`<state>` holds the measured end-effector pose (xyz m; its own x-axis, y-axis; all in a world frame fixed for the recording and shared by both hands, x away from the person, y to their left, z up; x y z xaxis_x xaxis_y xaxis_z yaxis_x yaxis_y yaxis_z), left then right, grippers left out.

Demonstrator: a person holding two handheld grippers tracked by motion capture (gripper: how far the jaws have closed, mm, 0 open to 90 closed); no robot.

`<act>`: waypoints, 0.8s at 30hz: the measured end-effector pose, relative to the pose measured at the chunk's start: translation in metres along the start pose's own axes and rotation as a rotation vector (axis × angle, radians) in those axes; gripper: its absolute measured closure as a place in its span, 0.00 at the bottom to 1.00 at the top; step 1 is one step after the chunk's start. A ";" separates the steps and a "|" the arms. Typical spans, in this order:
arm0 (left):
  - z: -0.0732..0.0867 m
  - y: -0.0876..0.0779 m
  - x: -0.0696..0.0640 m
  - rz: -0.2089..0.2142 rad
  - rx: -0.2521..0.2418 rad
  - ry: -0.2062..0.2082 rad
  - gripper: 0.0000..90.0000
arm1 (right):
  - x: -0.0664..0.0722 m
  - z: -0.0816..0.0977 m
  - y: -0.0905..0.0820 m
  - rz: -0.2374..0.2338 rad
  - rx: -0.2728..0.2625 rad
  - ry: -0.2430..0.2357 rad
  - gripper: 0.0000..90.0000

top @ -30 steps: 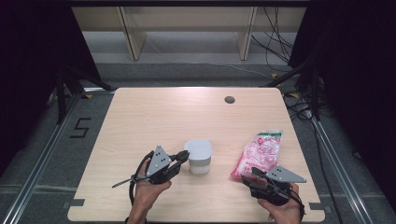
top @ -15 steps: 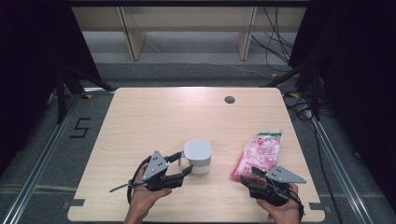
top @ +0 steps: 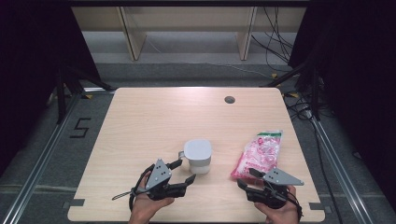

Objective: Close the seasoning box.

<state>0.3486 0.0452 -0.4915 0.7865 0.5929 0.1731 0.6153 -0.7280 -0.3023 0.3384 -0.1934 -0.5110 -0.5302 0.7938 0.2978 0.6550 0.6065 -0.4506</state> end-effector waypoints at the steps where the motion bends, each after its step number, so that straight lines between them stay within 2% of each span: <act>1: 0.002 -0.001 -0.001 -0.001 0.008 0.002 0.34 | 0.000 0.002 0.000 0.003 0.016 0.005 0.40; 2: 0.004 -0.001 -0.002 0.000 0.009 -0.002 0.34 | 0.001 0.002 0.000 -0.002 0.027 0.000 0.40; 3: 0.006 -0.001 -0.003 0.002 0.003 -0.008 0.34 | 0.005 0.004 0.000 -0.012 0.030 0.030 0.40; 5: 0.011 -0.001 -0.003 -0.005 0.017 -0.004 0.33 | 0.003 0.006 0.000 -0.015 0.047 -0.002 0.39; 6: 0.012 -0.001 -0.004 -0.004 0.014 -0.009 0.33 | 0.004 0.007 0.000 -0.010 0.056 0.012 0.39; 7: 0.014 -0.002 -0.003 -0.013 0.022 -0.006 0.33 | 0.002 0.007 0.000 -0.009 0.051 -0.019 0.39; 8: 0.014 -0.002 -0.004 -0.011 0.022 -0.009 0.33 | 0.002 0.007 0.000 -0.013 0.054 -0.012 0.39; 9: 0.015 -0.002 -0.004 -0.004 0.020 0.012 0.33 | 0.002 0.007 0.000 -0.015 0.055 -0.010 0.39; 10: 0.016 -0.002 -0.005 -0.007 0.020 -0.012 0.33 | 0.002 0.008 -0.001 -0.018 0.061 -0.001 0.38; 11: 0.017 -0.002 -0.006 -0.007 0.021 -0.012 0.33 | 0.002 0.008 -0.001 -0.018 0.061 -0.001 0.38; 12: 0.018 -0.001 -0.007 0.000 0.020 -0.012 0.33 | 0.005 0.011 -0.002 -0.016 0.077 0.039 0.38; 13: 0.019 -0.002 -0.008 -0.003 0.027 -0.017 0.33 | 0.000 0.009 -0.001 -0.015 0.064 -0.016 0.37; 14: 0.020 -0.001 -0.009 -0.002 0.030 -0.017 0.32 | 0.004 0.012 -0.001 -0.021 0.079 0.024 0.37; 15: 0.020 0.001 -0.011 0.004 0.015 -0.021 0.32 | 0.004 0.014 -0.001 -0.026 0.084 0.025 0.37; 16: 0.022 0.000 -0.012 0.006 0.029 -0.012 0.32 | 0.002 0.014 -0.001 -0.027 0.087 -0.002 0.36; 17: 0.023 0.000 -0.014 0.012 0.031 -0.008 0.32 | 0.004 0.017 -0.003 -0.021 0.107 0.022 0.36; 18: 0.024 0.001 -0.016 0.017 0.023 -0.021 0.32 | 0.003 0.017 -0.001 -0.034 0.105 -0.007 0.36; 19: 0.025 0.000 -0.016 0.019 0.028 -0.012 0.32 | 0.003 0.019 -0.002 -0.031 0.119 -0.013 0.36; 22: 0.030 0.001 -0.021 0.031 0.024 -0.026 0.31 | 0.006 0.024 -0.001 -0.031 0.133 -0.002 0.35; 23: 0.032 0.000 -0.021 0.030 0.035 -0.019 0.31 | 0.006 0.024 -0.002 -0.038 0.133 -0.021 0.35; 24: 0.034 0.001 -0.023 0.033 0.029 -0.026 0.31 | 0.006 0.026 -0.004 -0.021 0.152 -0.011 0.35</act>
<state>0.3295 0.0426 -0.5273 0.8046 0.5777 0.1378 0.5868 -0.7375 -0.3344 0.3188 -0.1920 -0.5292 -0.5493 0.7802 0.2992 0.5556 0.6085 -0.5666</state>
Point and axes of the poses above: each handheld gripper's, and its own axes: y roughly forward along the jaws, z roughly out of its underside, x roughly to its left, the point moved 8 cm from there along y, roughly forward along the jaws, and after that the axes turned 13 degrees about y, right-handed, at the moved point
